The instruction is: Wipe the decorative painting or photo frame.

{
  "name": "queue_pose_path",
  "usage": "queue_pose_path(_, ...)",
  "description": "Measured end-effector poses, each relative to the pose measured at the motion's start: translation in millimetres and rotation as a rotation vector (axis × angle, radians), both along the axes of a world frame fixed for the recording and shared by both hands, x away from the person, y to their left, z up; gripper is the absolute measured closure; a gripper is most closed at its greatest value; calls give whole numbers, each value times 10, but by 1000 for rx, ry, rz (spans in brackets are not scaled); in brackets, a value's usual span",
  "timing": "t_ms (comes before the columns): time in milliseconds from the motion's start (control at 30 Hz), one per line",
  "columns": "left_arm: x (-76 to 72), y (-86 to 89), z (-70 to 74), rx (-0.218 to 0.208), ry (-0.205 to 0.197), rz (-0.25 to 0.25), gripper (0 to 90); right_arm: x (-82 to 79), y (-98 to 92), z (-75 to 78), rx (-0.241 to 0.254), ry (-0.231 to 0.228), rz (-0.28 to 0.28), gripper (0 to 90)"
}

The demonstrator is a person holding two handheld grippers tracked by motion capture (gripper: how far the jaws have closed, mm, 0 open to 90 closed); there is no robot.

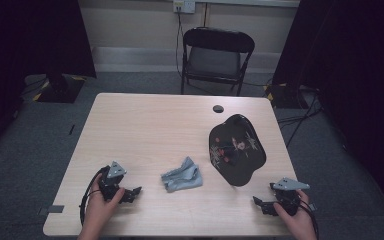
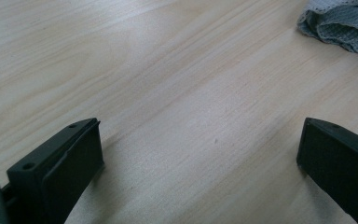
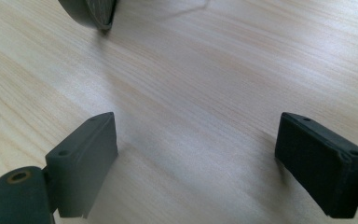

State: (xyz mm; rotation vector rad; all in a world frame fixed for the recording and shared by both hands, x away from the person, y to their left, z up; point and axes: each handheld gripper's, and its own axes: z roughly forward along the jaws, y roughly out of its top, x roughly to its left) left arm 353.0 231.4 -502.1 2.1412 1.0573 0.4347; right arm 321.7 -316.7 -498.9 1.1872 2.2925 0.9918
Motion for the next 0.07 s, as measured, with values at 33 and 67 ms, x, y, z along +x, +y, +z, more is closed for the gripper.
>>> queue_pose_path(33, 0, 0, 0, 0, 0, 0, 0, 0, 0, 0, 0, 0, 0, 125)
queue_pose_path(67, 0, 0, 0, 0, 0, 0, 0, 0, 0, 0, 0, 0, 0, 125)
